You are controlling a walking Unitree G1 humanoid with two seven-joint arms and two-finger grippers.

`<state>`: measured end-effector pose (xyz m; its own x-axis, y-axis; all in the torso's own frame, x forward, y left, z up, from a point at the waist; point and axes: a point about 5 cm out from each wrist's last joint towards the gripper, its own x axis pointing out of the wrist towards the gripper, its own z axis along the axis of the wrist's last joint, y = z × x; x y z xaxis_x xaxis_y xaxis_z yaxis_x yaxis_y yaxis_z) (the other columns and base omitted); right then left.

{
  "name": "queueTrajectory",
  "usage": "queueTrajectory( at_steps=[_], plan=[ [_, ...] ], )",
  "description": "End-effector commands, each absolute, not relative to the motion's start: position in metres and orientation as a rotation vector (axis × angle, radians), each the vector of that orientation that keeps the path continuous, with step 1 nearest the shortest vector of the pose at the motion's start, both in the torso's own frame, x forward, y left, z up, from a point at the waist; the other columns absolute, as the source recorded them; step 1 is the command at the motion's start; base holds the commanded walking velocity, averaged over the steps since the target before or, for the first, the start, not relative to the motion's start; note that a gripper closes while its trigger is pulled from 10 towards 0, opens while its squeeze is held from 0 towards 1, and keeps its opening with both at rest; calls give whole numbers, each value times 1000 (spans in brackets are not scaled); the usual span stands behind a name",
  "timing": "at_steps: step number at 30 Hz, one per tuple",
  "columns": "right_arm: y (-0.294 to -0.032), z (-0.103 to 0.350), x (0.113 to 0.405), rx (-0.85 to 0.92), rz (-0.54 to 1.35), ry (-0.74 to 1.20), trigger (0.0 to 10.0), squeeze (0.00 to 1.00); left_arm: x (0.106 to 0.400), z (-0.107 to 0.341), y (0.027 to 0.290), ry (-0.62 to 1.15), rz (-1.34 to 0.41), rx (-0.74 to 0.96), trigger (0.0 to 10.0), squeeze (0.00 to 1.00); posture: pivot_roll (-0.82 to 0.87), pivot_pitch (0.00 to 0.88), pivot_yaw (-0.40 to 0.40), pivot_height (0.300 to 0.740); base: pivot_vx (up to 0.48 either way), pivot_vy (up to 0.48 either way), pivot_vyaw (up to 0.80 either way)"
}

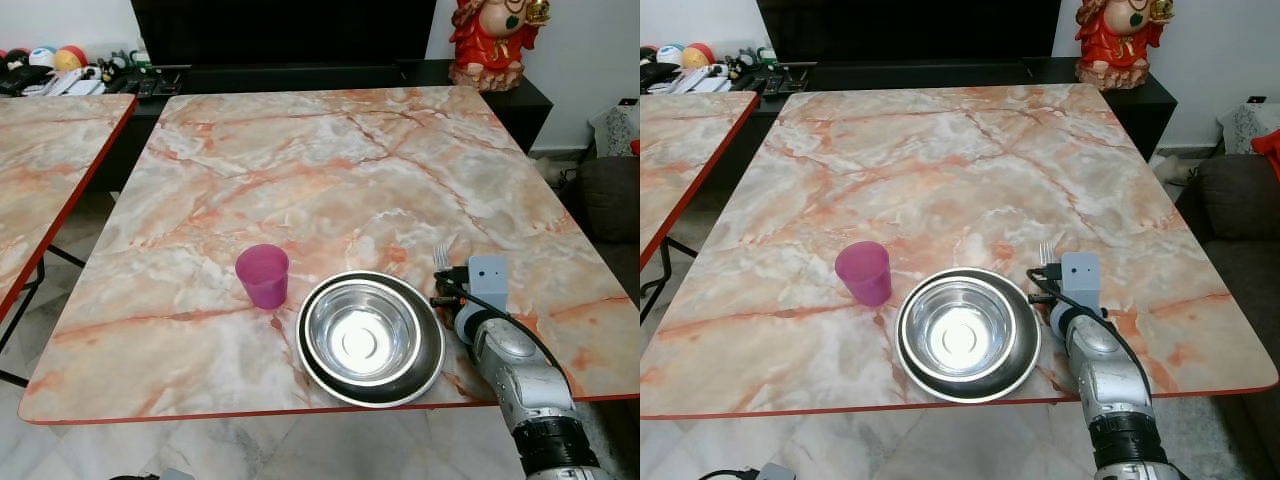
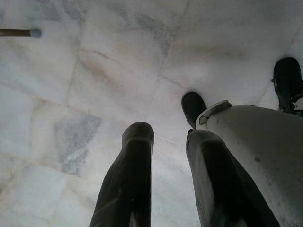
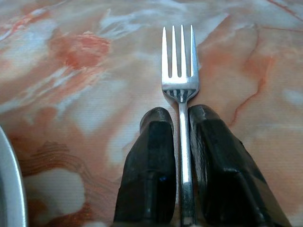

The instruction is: Setting the table

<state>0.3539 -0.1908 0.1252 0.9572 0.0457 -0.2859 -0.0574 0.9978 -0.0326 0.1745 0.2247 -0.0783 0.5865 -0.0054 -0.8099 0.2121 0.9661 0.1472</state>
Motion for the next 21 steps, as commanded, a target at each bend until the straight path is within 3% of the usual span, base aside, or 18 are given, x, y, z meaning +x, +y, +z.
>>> queueTrajectory(
  at_steps=[1, 21],
  plan=[
    [-190, 121, 350, -46, 58, 296, 10000, 0, 166, -81, 230, 973, -129, 255, 10000, 0, -49, 173, 41, 740, 0, 0, 0],
    [-186, 119, 349, -62, 108, 311, 10000, 0, 165, -82, 230, 978, -129, 261, 10000, 0, -50, 173, 40, 740, 0, 0, 0]
  ],
)
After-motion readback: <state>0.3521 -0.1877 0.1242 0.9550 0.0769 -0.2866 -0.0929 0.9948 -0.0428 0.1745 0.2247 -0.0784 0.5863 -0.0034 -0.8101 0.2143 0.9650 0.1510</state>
